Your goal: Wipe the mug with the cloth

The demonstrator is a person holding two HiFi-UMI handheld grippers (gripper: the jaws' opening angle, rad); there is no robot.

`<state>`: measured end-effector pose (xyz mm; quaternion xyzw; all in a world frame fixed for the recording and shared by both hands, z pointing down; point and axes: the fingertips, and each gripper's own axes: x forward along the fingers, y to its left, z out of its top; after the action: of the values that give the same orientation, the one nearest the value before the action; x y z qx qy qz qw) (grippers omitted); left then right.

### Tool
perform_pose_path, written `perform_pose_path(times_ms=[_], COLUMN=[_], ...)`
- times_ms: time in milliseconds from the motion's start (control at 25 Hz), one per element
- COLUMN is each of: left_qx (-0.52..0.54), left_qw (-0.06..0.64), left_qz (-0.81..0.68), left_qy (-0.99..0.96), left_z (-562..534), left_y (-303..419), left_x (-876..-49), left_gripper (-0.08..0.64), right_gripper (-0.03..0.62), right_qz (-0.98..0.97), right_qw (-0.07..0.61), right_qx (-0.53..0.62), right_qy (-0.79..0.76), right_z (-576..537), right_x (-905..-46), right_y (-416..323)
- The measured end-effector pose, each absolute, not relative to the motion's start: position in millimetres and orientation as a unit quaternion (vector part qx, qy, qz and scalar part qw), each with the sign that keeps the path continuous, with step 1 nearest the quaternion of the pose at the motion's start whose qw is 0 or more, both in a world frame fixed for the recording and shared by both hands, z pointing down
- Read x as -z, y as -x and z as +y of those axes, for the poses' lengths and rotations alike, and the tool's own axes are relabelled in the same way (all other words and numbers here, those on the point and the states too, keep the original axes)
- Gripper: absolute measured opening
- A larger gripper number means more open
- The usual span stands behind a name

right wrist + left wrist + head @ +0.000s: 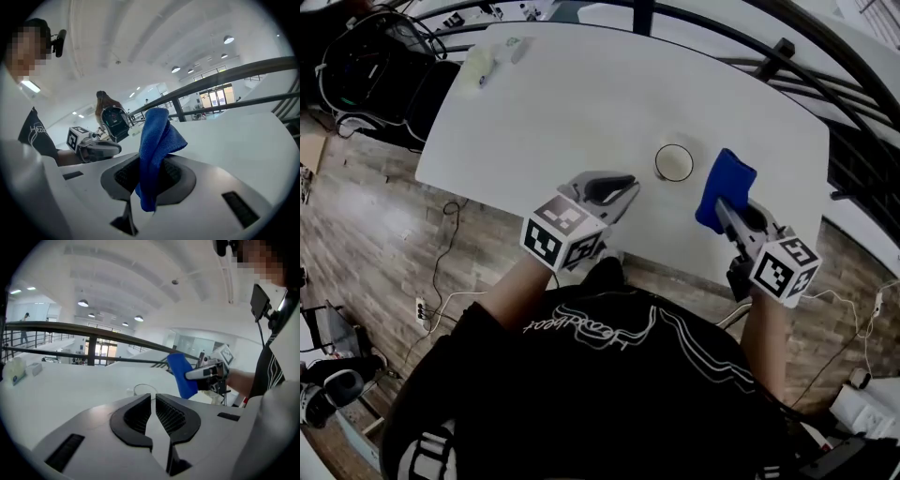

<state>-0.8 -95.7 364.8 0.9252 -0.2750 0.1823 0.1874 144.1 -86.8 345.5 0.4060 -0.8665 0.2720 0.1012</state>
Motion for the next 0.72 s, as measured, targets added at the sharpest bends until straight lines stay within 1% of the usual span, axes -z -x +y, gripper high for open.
perform_pose_path(times_ms=[80,200,360,720], left_qx=[-0.159,-0.122,-0.114,-0.094], left_qw=[0.203,0.207,0.2,0.173], left_qz=[-0.273,-0.257,-0.246,-0.233], left_qy=[-0.927,-0.936,-0.941,-0.952], left_z=[-60,-12,49,118], left_y=[-8,-20,-29,-45], left_x=[-346,-312,-290,-265], left_gripper=[0.029,0.009,0.008,0.008], right_gripper=[0.064,0.064,0.064,0.064], right_qz=[-0.873,-0.879,-0.89,-0.908], right_qw=[0.082,0.066,0.058,0.046], right_qx=[-0.278,-0.278,-0.264,-0.227], right_qy=[-0.393,-0.382,-0.366,-0.349], right_z=[-46,6,64,130], right_x=[-335,-321,-305,-278], right_y=[-140,-136,-127,-113])
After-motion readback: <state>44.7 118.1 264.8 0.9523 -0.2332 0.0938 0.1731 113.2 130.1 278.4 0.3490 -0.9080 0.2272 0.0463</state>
